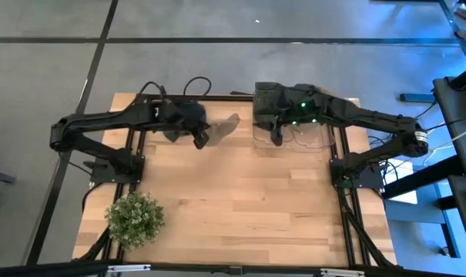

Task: Pick & Place hat
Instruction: Put the brown cap into the right transparent bin

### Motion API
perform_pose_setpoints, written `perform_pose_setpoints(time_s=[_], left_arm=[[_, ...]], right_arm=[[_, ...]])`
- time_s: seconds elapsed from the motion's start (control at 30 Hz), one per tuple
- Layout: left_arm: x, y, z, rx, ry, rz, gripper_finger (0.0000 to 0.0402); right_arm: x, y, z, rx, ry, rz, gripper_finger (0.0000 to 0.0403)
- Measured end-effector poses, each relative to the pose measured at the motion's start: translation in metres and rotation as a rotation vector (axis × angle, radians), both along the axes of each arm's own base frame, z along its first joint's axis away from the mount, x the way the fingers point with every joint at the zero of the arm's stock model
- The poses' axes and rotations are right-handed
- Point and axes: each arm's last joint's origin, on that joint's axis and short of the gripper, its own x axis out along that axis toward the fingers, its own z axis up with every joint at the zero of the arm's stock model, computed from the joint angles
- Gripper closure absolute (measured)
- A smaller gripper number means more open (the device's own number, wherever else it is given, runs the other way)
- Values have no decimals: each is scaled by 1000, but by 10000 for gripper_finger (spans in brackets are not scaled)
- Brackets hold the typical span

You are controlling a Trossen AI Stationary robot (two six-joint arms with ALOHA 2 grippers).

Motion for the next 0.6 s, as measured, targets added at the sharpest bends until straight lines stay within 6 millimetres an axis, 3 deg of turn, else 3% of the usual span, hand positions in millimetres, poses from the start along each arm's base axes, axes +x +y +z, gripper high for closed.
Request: perform_pose_setpoints(time_s=[0.3, 0.6], left_arm=[[13, -34, 20, -31, -171, -141, 398], [20, -53, 17, -105, -176, -314, 398]], right_arm=[[39, 11, -5, -45, 31, 87, 205], [50, 33, 10, -49, -3, 320, 205]])
